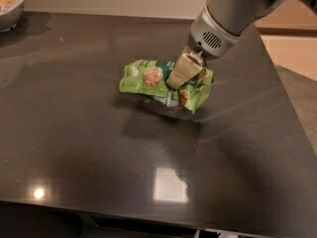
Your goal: Move green rice chip bag near rxbar chocolate
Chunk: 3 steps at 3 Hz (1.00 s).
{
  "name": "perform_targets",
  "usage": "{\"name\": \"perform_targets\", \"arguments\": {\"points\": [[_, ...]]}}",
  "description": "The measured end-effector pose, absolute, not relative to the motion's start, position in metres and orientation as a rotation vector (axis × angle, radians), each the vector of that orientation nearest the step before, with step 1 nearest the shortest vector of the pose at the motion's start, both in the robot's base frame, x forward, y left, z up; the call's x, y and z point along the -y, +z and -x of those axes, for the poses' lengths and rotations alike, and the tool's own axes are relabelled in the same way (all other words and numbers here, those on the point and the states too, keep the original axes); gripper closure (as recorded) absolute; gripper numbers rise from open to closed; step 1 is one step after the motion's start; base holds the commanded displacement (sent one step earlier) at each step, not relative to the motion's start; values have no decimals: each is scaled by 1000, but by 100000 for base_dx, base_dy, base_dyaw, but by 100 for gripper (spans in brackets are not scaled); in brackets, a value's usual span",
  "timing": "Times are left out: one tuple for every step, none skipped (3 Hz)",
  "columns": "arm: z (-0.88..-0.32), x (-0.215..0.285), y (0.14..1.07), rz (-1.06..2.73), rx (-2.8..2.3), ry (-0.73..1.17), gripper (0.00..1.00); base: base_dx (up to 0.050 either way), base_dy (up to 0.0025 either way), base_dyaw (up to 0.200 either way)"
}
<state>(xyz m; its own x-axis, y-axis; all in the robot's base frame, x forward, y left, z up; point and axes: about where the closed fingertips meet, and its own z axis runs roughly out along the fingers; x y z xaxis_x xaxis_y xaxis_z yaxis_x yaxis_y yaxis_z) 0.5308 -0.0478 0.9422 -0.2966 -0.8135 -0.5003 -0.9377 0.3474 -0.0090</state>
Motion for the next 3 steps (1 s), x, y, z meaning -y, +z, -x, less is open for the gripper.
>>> {"name": "perform_targets", "arguments": {"points": [[-544,72,945,1408,-2236,427,100,0,0,0],[-556,94,945,1288,-2260,450,100,0,0,0],[-566,112,943,1190,-2276,464,100,0,0,0]]}}
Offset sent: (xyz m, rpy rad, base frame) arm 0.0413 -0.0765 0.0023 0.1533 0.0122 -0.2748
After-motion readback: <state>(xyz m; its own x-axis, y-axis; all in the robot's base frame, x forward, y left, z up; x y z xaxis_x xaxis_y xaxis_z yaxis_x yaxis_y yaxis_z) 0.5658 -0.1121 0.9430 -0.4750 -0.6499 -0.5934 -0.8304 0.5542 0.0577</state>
